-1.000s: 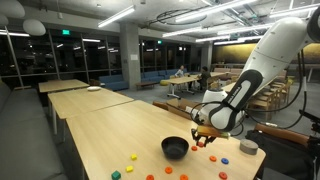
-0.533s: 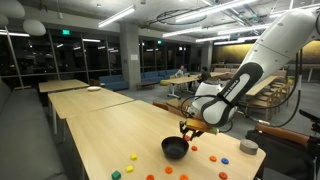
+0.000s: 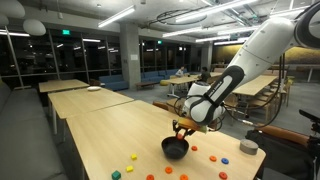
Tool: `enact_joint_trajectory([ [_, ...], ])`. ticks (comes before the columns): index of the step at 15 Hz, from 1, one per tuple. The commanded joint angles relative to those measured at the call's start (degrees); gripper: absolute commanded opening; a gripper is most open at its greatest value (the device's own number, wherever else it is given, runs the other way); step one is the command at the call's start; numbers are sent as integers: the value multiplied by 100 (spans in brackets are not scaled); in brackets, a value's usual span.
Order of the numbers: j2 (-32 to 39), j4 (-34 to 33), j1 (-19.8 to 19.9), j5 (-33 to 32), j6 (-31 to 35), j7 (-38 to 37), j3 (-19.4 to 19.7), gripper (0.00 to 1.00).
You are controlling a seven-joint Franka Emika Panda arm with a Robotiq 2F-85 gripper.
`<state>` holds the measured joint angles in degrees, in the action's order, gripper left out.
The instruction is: Put some of the discs on the table in the bowl
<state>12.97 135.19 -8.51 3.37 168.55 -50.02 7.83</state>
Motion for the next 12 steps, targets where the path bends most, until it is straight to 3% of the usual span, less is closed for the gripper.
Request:
enact_joint_trajectory([
  [1, 412, -471, 431, 539, -179, 475, -293, 68],
  [5, 520, -511, 543, 670, -454, 598, -186, 98],
  [12, -286, 693, 358, 313, -317, 29, 450, 100],
])
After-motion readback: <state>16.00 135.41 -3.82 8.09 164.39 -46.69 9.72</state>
